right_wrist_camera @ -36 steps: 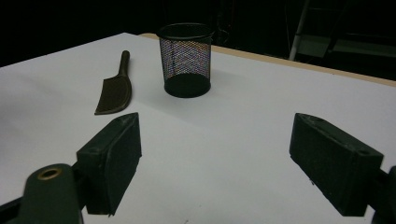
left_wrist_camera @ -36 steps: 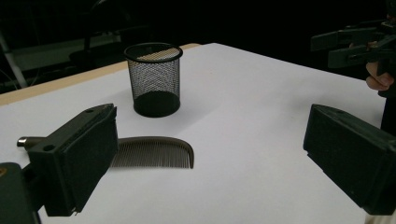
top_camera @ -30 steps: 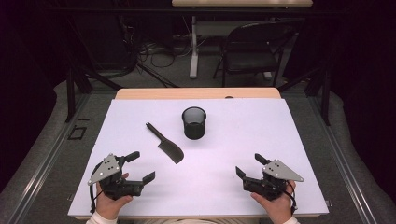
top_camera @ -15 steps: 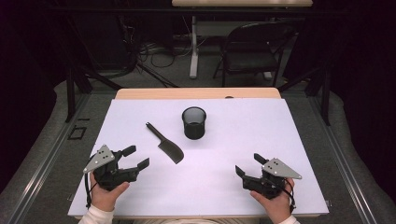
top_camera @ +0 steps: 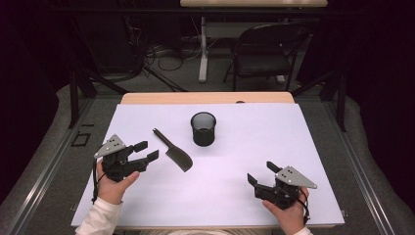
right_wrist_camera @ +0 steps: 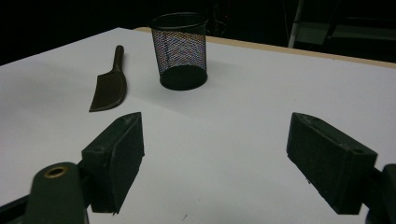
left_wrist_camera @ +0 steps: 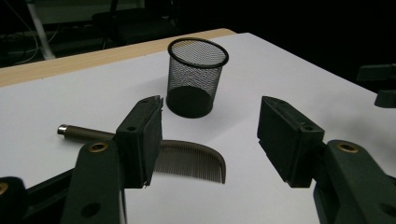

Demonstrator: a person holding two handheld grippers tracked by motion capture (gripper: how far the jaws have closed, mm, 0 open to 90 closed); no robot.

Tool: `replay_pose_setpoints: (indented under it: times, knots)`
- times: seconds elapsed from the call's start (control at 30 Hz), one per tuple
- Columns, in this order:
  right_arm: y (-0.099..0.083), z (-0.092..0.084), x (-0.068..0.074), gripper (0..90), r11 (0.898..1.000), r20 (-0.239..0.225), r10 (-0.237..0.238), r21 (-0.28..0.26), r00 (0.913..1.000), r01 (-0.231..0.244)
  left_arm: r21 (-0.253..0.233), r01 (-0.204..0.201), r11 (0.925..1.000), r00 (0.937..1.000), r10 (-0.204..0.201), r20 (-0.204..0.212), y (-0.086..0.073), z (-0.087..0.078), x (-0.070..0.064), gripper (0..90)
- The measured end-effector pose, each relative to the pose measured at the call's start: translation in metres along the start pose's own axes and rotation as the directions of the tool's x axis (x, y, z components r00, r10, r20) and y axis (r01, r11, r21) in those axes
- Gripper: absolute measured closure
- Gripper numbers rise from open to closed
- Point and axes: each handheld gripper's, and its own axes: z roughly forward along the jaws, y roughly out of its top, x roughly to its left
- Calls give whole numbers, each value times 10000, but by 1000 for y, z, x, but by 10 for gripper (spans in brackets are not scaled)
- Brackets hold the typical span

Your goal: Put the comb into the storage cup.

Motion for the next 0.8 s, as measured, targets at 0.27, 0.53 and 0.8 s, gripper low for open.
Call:
replay_pose_setpoints:
  times: [0.27, 0.53, 0.8]
  knots:
    - [-1, 2, -1, 188, 10000, 14, 69, 45, 10000, -69, 444, 181, 9989, 9996, -173, -201, 16, 3, 7, 454]
    - [-1, 3, -1, 190, 9999, -12, 103, 40, 9999, -102, 806, 103, 9967, 9992, -70, -406, 27, 8, 7, 488]
    - [0, 4, 1, 193, 9999, -49, 89, 68, 9999, -89, 1172, 231, 9928, 9989, -182, -427, 35, 15, 12, 547]
